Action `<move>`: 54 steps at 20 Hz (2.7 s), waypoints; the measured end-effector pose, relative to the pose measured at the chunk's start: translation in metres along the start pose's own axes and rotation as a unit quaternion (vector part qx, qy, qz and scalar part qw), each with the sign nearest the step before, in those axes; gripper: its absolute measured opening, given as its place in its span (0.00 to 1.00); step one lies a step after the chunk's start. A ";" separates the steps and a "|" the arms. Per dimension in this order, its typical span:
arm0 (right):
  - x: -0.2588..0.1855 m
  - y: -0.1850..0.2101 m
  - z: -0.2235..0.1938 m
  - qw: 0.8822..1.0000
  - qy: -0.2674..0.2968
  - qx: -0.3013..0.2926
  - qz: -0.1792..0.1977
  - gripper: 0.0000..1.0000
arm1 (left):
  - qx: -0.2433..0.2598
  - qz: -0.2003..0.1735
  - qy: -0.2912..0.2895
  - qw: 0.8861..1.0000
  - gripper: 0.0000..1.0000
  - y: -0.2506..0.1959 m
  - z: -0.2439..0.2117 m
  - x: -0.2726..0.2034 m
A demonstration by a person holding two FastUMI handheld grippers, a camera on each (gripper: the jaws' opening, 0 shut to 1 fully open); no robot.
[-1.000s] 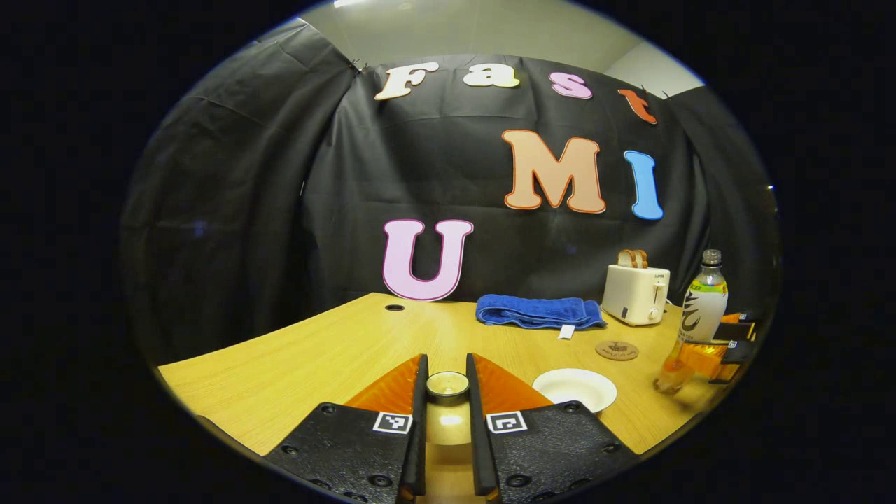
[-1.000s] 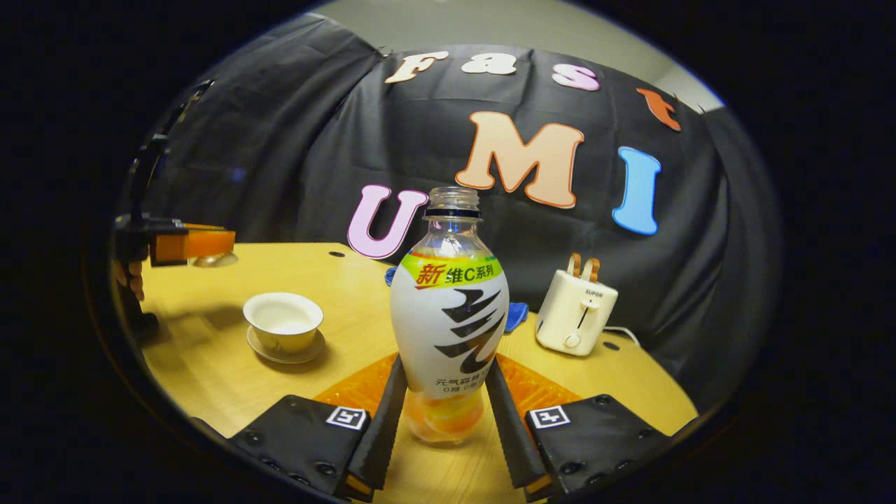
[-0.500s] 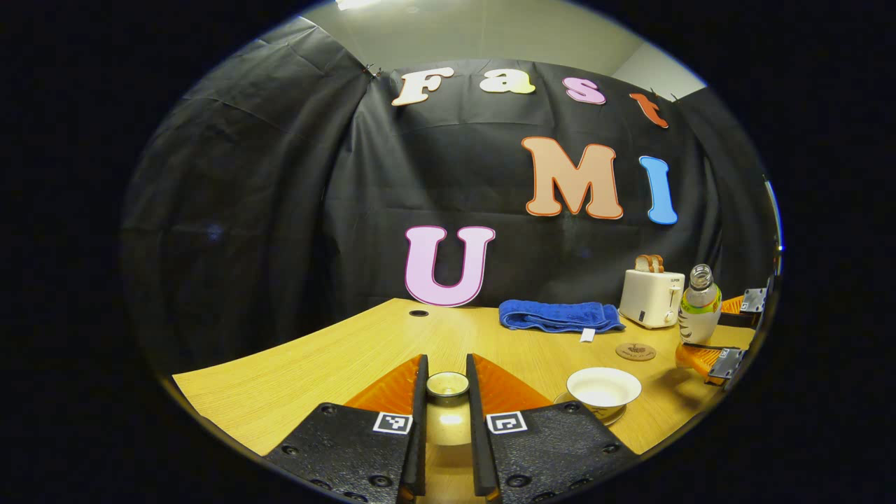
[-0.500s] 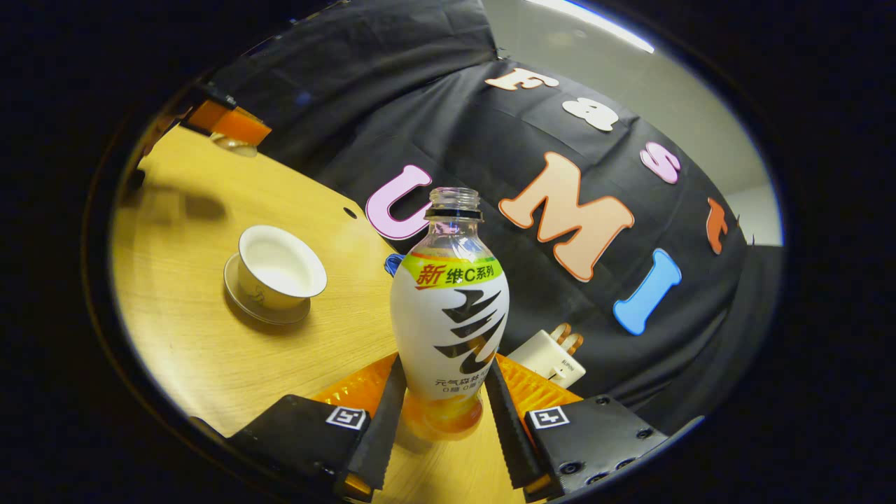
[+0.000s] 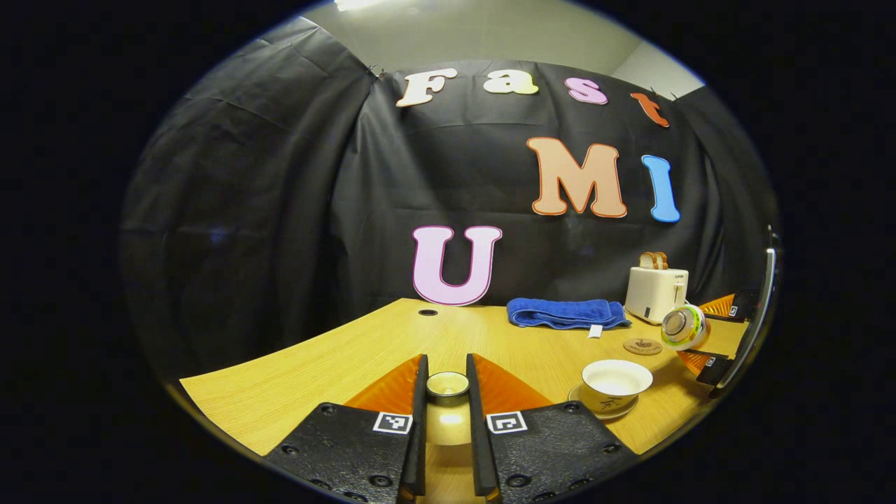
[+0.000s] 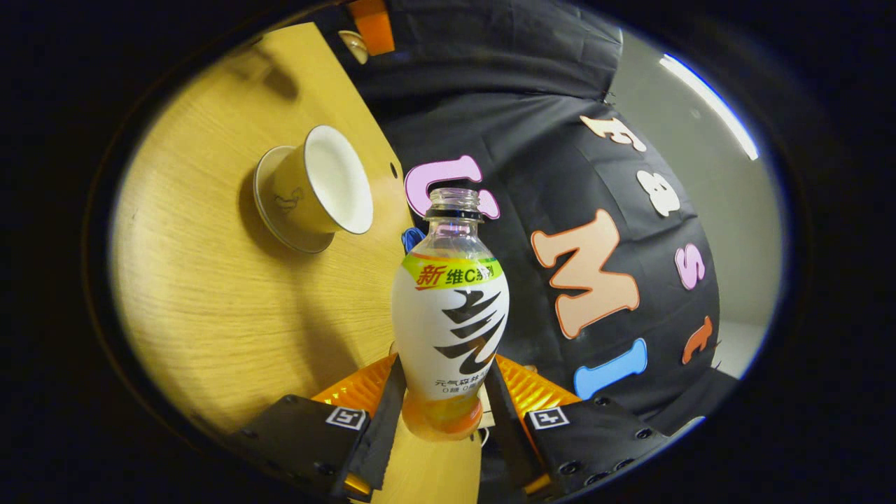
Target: Open the teacup lid with one hand, grasp the water bottle and pour water into the teacup with the other hand; after pouring, place the water bottle on the coaster and then close the teacup lid.
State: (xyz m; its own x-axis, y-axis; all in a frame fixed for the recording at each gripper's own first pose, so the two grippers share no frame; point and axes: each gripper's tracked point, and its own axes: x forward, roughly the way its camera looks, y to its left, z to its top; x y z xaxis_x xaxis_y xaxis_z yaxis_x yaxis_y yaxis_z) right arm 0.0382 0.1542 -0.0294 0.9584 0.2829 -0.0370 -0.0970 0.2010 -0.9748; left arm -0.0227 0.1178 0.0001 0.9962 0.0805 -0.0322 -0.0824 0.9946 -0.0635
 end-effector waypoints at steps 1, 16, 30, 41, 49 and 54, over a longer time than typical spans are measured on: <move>0.000 0.000 0.002 1.000 -0.005 -0.022 -0.002 0.69 | -0.002 0.001 0.000 1.000 0.24 0.003 -0.001 -0.001; -0.002 -0.001 0.012 0.981 -0.039 -0.191 0.003 0.69 | -0.009 0.003 -0.009 1.000 0.24 0.007 0.007 -0.004; -0.003 -0.009 0.028 0.947 -0.080 -0.310 -0.007 0.69 | -0.023 -0.006 -0.007 1.000 0.24 0.001 0.007 -0.007; -0.001 -0.012 0.048 0.926 -0.107 -0.362 -0.006 0.69 | -0.027 -0.007 -0.010 1.000 0.24 0.000 0.009 -0.008; -0.006 0.000 0.045 0.934 -0.100 -0.342 0.013 0.69 | -0.033 -0.017 -0.004 0.999 0.24 -0.009 0.013 -0.004; -0.008 0.015 0.021 0.969 -0.066 -0.234 0.047 0.70 | -0.038 -0.019 -0.002 0.999 0.24 -0.011 0.009 -0.006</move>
State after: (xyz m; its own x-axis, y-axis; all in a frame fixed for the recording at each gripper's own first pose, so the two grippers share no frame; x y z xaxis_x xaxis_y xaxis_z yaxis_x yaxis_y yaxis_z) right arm 0.0233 0.1745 -0.0390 0.9054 0.4031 -0.1331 -0.0208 -0.2710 -0.9624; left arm -0.0271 0.1068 0.0097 0.9987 0.0436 -0.0247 -0.0466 0.9891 -0.1397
